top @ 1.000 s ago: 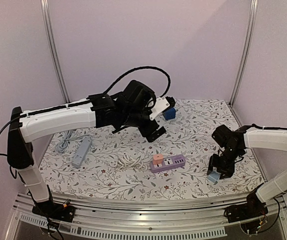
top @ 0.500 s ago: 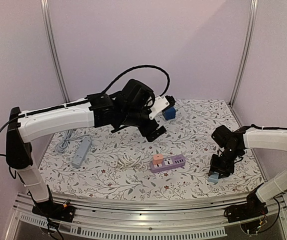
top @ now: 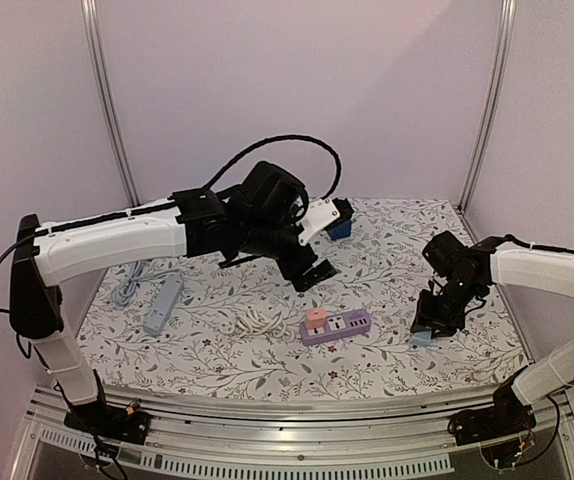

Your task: Insert the plug

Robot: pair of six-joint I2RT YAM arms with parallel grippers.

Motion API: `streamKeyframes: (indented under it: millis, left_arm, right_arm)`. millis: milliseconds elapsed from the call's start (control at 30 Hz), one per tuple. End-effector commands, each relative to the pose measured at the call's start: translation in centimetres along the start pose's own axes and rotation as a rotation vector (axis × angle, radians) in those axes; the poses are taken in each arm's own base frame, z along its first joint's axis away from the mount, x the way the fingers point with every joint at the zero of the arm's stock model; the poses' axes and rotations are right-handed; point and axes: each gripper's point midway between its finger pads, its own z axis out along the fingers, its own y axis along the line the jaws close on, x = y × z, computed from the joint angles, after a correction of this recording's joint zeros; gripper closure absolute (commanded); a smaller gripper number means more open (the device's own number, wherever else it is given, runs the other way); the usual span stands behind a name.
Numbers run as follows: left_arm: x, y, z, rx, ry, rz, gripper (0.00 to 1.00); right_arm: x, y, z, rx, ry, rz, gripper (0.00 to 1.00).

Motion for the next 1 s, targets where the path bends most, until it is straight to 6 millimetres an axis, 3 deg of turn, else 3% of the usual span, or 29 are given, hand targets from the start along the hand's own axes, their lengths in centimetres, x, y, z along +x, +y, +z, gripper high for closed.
streamKeyframes:
  millis: [0,267,433,633,967]
  left_arm:
    - [-1.2,-1.2,-1.8,0.074,-0.061,-0.008,0.01]
    - [-1.4,-3.6,-1.8,0.21,-0.061,-0.043,0.01]
    - [-1.9,-5.0,-1.1,0.235,-0.069,-0.026,0.01]
    - [-3.4,-6.8,0.4,0.245,-0.103,0.021,0.0]
    - [-6.5,-8.7,3.1,0.239,-0.165,0.106,0.03]
  right_arm:
    - [-2.9,3.8,-4.2,-0.127,-0.124,-0.098,0.73]
    - [-5.5,8.9,-10.4,-0.302,-0.271,-0.264,0.76]
    - [-5.4,11.3,-13.6,-0.408,-0.305,-0.352,0.77]
    - [-3.9,13.1,-15.5,-0.533,-0.277,-0.426,0.76]
    - [-0.6,14.5,-16.4,-0.648,-0.172,-0.515,0.76]
